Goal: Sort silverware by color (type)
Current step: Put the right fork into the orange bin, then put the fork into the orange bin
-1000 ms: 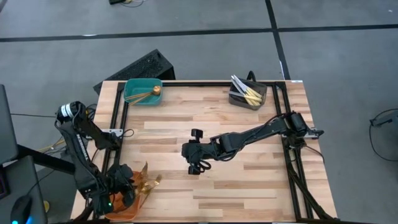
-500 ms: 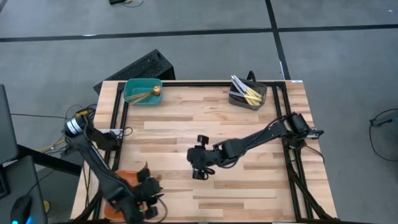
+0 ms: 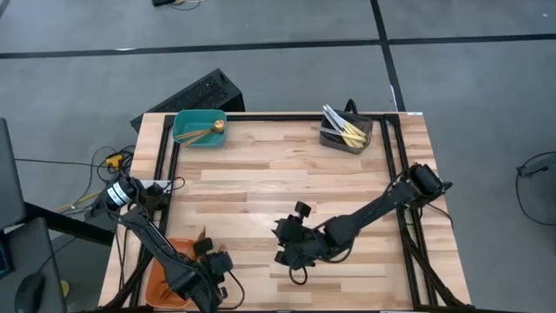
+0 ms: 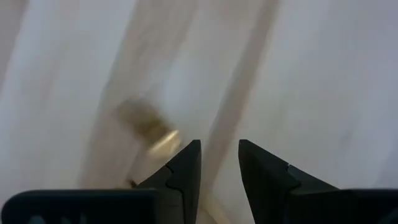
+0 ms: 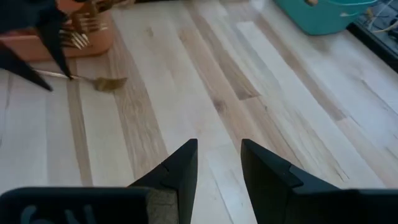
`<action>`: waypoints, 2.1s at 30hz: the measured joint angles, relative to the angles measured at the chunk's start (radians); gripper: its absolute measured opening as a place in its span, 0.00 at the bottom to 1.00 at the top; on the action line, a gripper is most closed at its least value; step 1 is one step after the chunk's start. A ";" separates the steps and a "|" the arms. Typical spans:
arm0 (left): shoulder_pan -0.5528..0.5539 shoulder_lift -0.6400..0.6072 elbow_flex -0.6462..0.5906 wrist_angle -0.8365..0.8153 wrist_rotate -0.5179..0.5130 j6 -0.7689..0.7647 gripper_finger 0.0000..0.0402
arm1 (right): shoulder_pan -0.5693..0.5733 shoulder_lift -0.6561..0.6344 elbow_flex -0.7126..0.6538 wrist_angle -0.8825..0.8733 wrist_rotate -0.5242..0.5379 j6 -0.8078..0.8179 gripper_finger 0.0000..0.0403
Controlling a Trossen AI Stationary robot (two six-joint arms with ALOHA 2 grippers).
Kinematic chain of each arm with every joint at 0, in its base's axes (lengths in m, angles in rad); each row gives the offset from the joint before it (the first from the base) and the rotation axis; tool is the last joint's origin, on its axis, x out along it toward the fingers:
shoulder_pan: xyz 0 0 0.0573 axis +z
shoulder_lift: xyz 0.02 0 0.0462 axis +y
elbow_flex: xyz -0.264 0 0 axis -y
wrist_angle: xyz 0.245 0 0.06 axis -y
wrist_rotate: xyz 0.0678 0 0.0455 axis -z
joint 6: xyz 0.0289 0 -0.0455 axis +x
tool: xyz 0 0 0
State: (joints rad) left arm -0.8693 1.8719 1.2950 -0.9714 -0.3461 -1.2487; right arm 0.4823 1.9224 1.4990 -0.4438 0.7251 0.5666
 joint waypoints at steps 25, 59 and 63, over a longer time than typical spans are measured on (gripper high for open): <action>-0.102 0.000 0.092 -0.449 0.054 -0.361 0.24 | 0.006 0.000 0.000 -0.021 0.036 0.002 0.37; 0.041 0.029 -0.070 -0.044 0.119 -0.122 0.32 | 0.027 0.000 0.000 -0.034 0.031 0.002 0.37; 0.041 0.022 -0.123 0.068 0.162 -0.116 0.32 | 0.027 0.000 0.001 -0.034 0.031 0.002 0.37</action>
State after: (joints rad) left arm -0.8284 1.8943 1.1717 -0.9033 -0.1843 -1.3651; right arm 0.5091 1.9228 1.4995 -0.4782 0.7563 0.5686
